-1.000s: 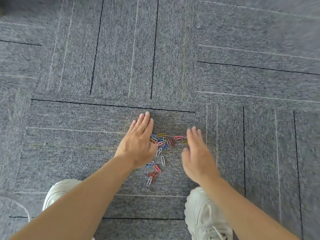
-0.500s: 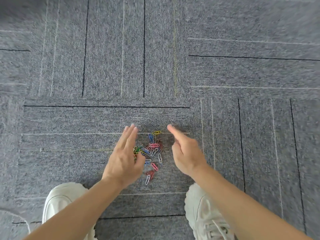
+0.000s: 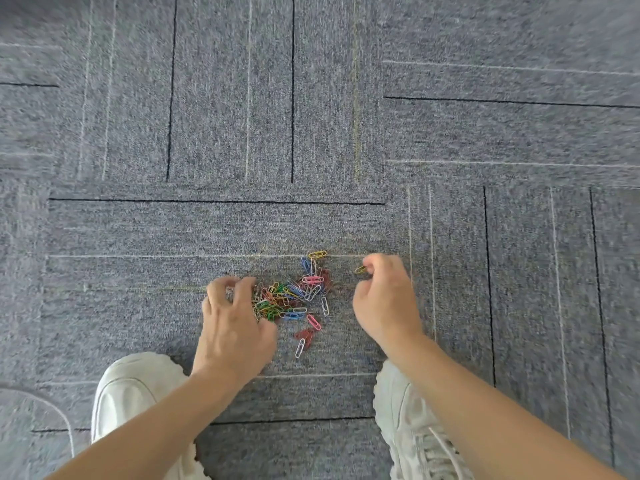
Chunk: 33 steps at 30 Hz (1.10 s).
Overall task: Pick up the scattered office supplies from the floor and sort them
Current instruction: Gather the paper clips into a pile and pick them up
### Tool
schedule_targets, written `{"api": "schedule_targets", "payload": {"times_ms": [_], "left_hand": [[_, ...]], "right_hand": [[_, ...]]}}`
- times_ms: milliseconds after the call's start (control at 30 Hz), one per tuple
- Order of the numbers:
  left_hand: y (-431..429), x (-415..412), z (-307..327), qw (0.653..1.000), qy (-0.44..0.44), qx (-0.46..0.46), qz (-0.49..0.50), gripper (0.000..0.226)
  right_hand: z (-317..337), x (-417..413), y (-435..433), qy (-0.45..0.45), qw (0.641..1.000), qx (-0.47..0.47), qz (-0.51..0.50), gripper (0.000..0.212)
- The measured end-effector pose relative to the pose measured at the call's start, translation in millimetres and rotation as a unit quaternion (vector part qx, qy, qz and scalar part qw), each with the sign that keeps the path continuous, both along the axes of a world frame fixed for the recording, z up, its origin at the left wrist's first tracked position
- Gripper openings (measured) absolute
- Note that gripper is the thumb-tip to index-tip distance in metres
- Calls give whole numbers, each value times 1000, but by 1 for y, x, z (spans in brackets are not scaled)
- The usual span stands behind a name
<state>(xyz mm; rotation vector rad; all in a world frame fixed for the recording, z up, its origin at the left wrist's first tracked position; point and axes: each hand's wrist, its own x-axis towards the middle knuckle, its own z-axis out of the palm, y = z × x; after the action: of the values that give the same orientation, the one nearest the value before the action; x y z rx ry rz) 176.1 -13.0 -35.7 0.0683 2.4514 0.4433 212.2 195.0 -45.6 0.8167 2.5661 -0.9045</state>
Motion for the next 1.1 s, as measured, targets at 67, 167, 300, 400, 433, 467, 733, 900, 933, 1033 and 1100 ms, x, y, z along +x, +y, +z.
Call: {"api": "schedule_targets", "payload": {"times_ms": [67, 167, 300, 400, 433, 467, 733, 900, 933, 1033, 1100], "left_hand": [[7, -1, -4, 998, 16, 59, -3, 62], [19, 6, -12, 993, 45, 92, -63, 56], [27, 1, -28, 973, 157, 23, -165, 72], [30, -7, -46, 938, 173, 29, -300, 89], [31, -8, -51, 925, 177, 33, -334, 90], [31, -7, -55, 918, 183, 42, -350, 88], [21, -6, -78, 871, 321, 227, -293, 26], [26, -10, -78, 878, 340, 204, -269, 32], [28, -13, -78, 875, 343, 208, -270, 36], [38, -29, -76, 871, 352, 213, -268, 44], [47, -40, -68, 882, 331, 216, -257, 48]], "right_hand": [[3, -5, -15, 2, 998, -42, 39, 33], [10, -13, -26, 3, 992, -125, 25, 35], [12, -19, -5, 14, 988, -133, -76, 36], [13, -22, 15, 17, 960, -208, -188, 36], [15, -22, 20, 20, 944, -241, -226, 35], [18, -21, 24, 23, 930, -267, -251, 34], [16, -3, 41, 10, 918, -282, -277, 31], [11, 4, 38, -12, 926, -277, -257, 31], [11, 4, 39, -10, 926, -275, -259, 32], [9, 5, 39, -11, 925, -275, -262, 32], [9, 5, 39, -16, 921, -281, -271, 33]]}}
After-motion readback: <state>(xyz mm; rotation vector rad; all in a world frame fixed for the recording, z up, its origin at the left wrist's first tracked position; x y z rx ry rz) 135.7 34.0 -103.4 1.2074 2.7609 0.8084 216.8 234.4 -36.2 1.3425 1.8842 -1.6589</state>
